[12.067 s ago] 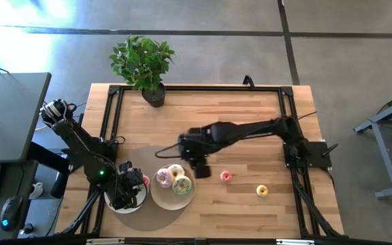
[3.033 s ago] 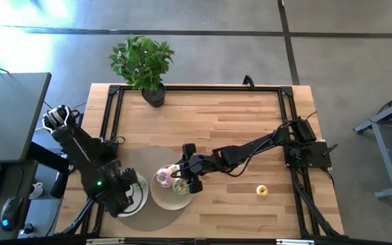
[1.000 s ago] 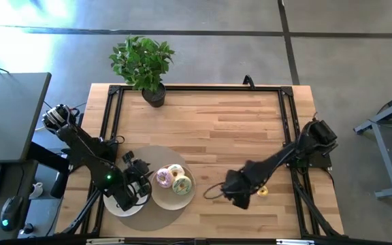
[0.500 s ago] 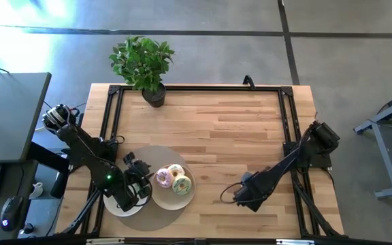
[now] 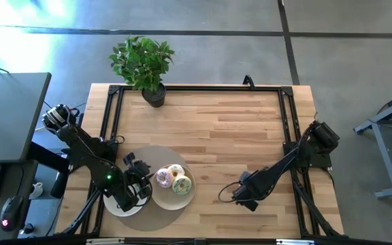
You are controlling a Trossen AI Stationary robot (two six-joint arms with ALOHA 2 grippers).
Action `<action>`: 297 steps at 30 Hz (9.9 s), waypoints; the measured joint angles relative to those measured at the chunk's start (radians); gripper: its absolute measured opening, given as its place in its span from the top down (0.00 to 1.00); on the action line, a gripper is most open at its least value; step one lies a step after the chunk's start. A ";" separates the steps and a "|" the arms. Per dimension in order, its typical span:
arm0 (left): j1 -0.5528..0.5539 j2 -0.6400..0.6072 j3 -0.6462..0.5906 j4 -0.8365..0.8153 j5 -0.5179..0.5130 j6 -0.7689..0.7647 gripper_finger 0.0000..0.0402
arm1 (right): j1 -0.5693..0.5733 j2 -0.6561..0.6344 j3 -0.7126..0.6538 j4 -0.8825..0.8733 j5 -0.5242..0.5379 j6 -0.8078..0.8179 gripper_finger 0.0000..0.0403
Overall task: Pick & Place donuts
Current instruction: Put the small yellow donut on the white plate, then return to Home Position
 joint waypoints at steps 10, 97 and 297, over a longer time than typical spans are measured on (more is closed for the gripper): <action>0.000 0.000 0.000 0.154 -0.129 0.101 0.62 | -0.073 0.001 0.230 0.179 0.460 -0.449 0.98; -0.381 0.109 -0.002 0.169 0.159 -0.053 1.00 | -0.284 0.002 0.172 0.877 0.540 -1.293 0.51; 0.680 -1.390 -0.739 0.476 0.435 1.073 0.63 | -0.961 -1.557 -1.023 1.371 -0.166 -1.013 0.58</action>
